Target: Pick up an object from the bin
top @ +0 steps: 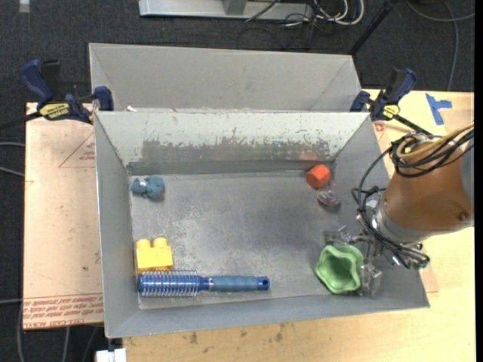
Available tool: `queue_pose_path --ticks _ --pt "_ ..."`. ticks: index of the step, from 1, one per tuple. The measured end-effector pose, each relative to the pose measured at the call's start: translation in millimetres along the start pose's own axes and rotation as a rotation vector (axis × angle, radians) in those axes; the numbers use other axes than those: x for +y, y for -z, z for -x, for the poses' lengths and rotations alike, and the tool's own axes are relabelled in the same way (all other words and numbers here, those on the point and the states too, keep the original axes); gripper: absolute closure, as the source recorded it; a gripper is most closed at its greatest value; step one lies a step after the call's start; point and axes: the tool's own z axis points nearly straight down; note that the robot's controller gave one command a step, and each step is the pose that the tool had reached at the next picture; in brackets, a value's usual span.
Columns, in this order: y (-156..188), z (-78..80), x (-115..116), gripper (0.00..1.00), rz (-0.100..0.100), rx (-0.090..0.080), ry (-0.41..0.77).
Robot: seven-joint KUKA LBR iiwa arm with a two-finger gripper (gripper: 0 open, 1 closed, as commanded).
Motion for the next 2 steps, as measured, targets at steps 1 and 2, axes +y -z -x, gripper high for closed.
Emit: queue_pose_path --ticks 1,2 --pt "-1.3 -1.3 1.6 1.0 0.003 0.005 0.002" --pt "179.9 7.3 -2.4 1.0 -0.004 -0.002 -0.03"
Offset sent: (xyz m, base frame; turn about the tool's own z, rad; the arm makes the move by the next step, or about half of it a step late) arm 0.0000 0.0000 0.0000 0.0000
